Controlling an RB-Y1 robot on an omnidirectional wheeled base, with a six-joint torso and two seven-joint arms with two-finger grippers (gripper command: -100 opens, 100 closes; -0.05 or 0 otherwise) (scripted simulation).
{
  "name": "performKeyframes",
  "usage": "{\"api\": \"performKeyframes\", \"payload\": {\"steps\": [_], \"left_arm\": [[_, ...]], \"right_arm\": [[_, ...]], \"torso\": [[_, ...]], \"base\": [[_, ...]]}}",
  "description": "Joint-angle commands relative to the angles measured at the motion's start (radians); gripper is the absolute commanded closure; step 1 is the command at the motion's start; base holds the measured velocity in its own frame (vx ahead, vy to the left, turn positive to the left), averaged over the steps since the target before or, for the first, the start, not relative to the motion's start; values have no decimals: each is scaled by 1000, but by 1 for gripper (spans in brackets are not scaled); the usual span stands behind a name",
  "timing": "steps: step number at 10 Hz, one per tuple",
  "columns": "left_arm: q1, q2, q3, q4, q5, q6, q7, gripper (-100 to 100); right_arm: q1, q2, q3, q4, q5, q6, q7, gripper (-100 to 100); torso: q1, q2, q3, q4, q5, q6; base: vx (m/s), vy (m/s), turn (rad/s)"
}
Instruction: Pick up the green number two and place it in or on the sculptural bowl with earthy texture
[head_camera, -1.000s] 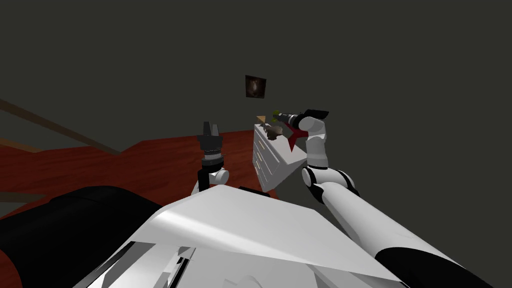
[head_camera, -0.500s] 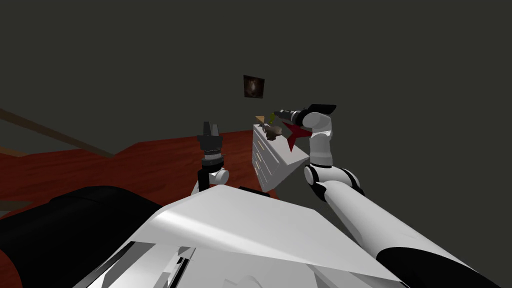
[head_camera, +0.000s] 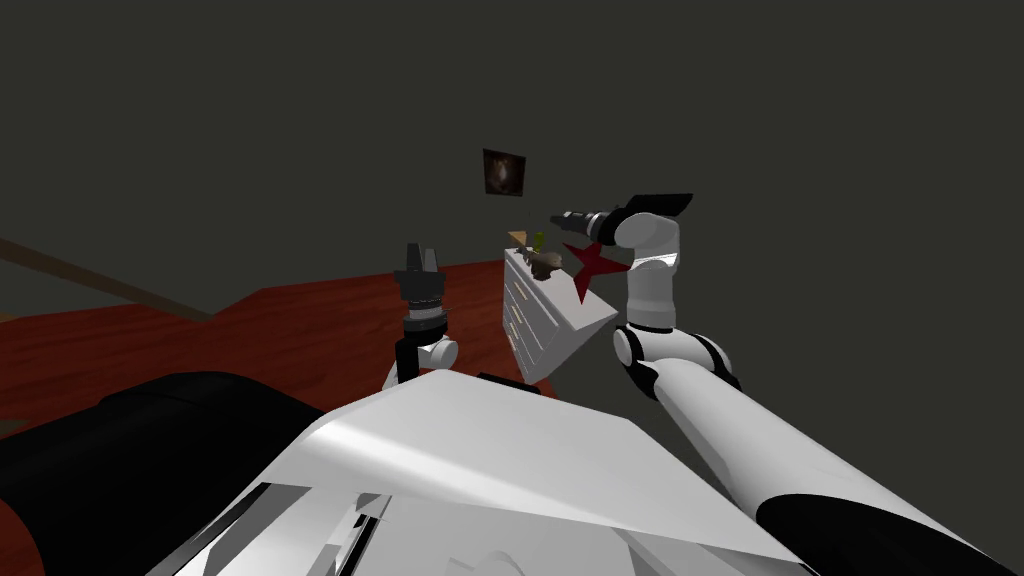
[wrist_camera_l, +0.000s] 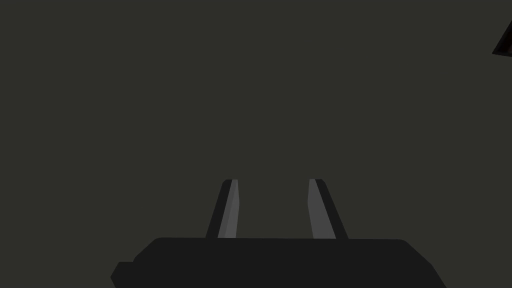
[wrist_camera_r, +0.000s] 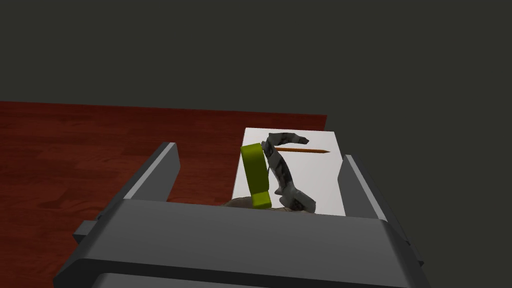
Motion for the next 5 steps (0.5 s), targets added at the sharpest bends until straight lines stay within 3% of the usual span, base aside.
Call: {"api": "performKeyframes", "payload": {"steps": [1,5], "left_arm": [[0,0,0,0,0,0,0,0],[0,0,0,0,0,0,0,0]], "right_arm": [[0,0,0,0,0,0,0,0],[0,0,0,0,0,0,0,0]], "torso": [[0,0,0,0,0,0],[0,0,0,0,0,0]], "base": [[0,0,0],[0,0,0]]}}
